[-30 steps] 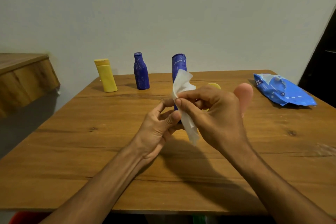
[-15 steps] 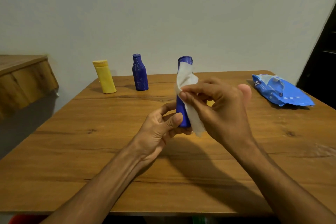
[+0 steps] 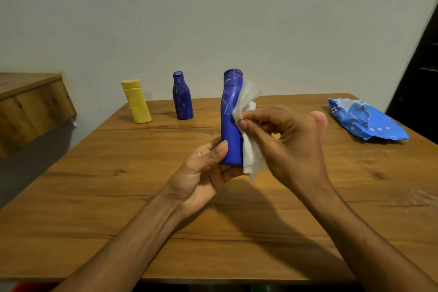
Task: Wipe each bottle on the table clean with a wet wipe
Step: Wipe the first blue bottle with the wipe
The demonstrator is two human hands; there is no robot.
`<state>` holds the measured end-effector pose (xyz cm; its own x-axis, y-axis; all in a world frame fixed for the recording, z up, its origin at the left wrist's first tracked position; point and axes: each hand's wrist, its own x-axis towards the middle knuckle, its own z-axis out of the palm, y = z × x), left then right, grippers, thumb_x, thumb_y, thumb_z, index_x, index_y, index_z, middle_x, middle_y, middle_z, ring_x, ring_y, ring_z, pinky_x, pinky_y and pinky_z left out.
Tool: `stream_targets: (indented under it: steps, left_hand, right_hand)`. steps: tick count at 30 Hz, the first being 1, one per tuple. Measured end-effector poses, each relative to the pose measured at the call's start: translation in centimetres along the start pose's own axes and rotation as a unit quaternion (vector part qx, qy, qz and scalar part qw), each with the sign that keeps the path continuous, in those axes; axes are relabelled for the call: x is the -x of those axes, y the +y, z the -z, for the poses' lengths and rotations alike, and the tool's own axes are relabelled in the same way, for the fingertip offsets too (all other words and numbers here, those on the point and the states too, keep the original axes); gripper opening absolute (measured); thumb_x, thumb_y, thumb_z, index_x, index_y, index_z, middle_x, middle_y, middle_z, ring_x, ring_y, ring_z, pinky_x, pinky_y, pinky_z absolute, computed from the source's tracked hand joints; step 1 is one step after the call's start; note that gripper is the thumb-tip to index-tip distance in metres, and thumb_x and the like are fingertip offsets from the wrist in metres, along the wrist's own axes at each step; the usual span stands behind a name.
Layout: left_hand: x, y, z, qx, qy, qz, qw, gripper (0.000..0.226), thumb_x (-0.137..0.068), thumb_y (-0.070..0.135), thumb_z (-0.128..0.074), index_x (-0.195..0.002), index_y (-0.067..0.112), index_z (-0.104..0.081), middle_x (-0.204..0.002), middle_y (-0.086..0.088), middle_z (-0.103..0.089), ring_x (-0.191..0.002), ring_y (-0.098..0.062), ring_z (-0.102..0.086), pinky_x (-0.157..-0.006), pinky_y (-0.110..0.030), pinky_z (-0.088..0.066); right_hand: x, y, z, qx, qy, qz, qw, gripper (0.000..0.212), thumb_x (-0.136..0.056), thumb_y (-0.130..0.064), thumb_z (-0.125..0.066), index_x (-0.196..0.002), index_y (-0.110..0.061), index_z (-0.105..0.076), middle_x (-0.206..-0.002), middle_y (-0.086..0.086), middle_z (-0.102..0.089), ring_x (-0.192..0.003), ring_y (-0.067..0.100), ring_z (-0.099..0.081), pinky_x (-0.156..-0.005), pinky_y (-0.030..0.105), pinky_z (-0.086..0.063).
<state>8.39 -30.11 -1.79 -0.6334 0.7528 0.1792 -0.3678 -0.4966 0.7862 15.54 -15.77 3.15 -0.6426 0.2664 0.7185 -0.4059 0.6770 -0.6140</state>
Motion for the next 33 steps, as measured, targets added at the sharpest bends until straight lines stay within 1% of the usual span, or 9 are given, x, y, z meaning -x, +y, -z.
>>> stream_targets:
  steps: [4,9,15,19,24,27,29,31,33]
  left_hand:
    - [0.0,0.2,0.5,0.055,-0.03,-0.006,0.998,0.049,-0.076,0.019,-0.08,-0.121,0.006,-0.067,-0.117,-0.019,-0.067,-0.108,-0.029,-0.066,-0.089,-0.038,-0.055]
    - [0.0,0.2,0.2,0.06,-0.023,-0.007,0.998,0.044,-0.079,0.019,-0.076,-0.12,0.006,-0.068,-0.119,-0.018,-0.067,-0.11,-0.028,-0.066,-0.089,-0.036,-0.055]
    - [-0.2,0.2,0.7,0.083,0.001,-0.025,0.996,0.053,-0.074,0.021,-0.081,-0.122,0.003,-0.066,-0.122,-0.022,-0.065,-0.11,-0.03,-0.065,-0.094,-0.04,-0.054]
    - [-0.3,0.2,0.6,0.089,0.003,-0.032,0.996,0.04,-0.085,0.018,-0.067,-0.121,0.002,-0.067,-0.12,-0.021,-0.066,-0.106,-0.029,-0.067,-0.088,-0.038,-0.055]
    - [0.0,0.4,0.7,0.09,0.018,-0.04,0.995,0.037,-0.088,0.021,-0.056,-0.118,0.005,-0.069,-0.121,-0.02,-0.066,-0.109,-0.029,-0.066,-0.089,-0.038,-0.055]
    - [0.0,0.5,0.5,0.092,0.001,-0.027,0.995,0.041,-0.085,0.018,-0.068,-0.123,0.003,-0.066,-0.123,-0.02,-0.065,-0.11,-0.029,-0.066,-0.091,-0.039,-0.054]
    - [0.2,0.5,0.5,0.094,-0.011,-0.023,0.995,0.046,-0.079,0.017,-0.076,-0.122,0.003,-0.066,-0.123,-0.02,-0.065,-0.11,-0.028,-0.066,-0.091,-0.039,-0.054]
    - [0.4,0.6,0.5,0.097,-0.028,-0.016,0.995,0.045,-0.081,0.017,-0.074,-0.123,0.004,-0.065,-0.124,-0.019,-0.064,-0.112,-0.028,-0.065,-0.092,-0.038,-0.054]
    - [0.5,0.7,0.5,0.1,-0.041,-0.006,0.994,0.042,-0.086,0.016,-0.069,-0.125,0.003,-0.064,-0.125,-0.019,-0.064,-0.113,-0.028,-0.064,-0.092,-0.039,-0.054]
  right_hand:
    - [0.0,0.0,0.5,-0.004,-0.087,-0.018,0.996,0.018,-0.079,-0.021,-0.074,-0.098,-0.021,-0.074,-0.092,-0.009,-0.069,-0.084,-0.002,-0.06,-0.072,0.01,-0.047]
    - [-0.1,0.1,0.3,0.015,-0.045,-0.003,0.999,0.02,-0.08,-0.021,-0.073,-0.099,-0.02,-0.073,-0.09,-0.008,-0.069,-0.084,0.002,-0.061,-0.072,0.015,-0.051]
    - [0.3,-0.3,0.3,0.051,-0.125,0.035,0.99,0.017,-0.079,-0.026,-0.073,-0.096,-0.022,-0.075,-0.087,-0.011,-0.067,-0.082,0.003,-0.056,-0.066,0.02,-0.046]
    - [0.1,-0.5,0.3,0.053,-0.066,0.015,0.996,0.017,-0.079,-0.026,-0.073,-0.096,-0.021,-0.075,-0.08,-0.016,-0.062,-0.077,-0.004,-0.053,-0.066,0.012,-0.037]
    - [0.1,-1.0,0.7,0.073,-0.139,0.035,0.987,0.017,-0.079,-0.025,-0.073,-0.096,-0.021,-0.075,-0.075,-0.028,-0.051,-0.082,-0.013,-0.049,-0.068,0.002,-0.038]
    - [0.1,-0.8,0.7,0.082,-0.081,0.047,0.992,0.016,-0.08,-0.024,-0.072,-0.095,-0.021,-0.075,-0.074,-0.029,-0.05,-0.081,-0.013,-0.05,-0.062,0.007,-0.036]
    - [0.2,-0.5,0.6,0.082,-0.04,0.053,0.994,0.015,-0.08,-0.023,-0.073,-0.095,-0.021,-0.074,-0.075,-0.028,-0.051,-0.076,-0.008,-0.052,-0.065,0.012,-0.035]
    - [0.2,-0.3,0.5,0.075,-0.008,0.063,0.995,0.014,-0.081,-0.021,-0.074,-0.095,-0.02,-0.074,-0.077,-0.022,-0.057,-0.071,-0.004,-0.053,-0.066,0.019,-0.041]
    - [0.0,-0.1,0.4,0.063,0.021,0.065,0.996,0.014,-0.081,-0.018,-0.074,-0.095,-0.019,-0.074,-0.08,-0.014,-0.062,-0.07,-0.002,-0.054,-0.064,0.015,-0.043]
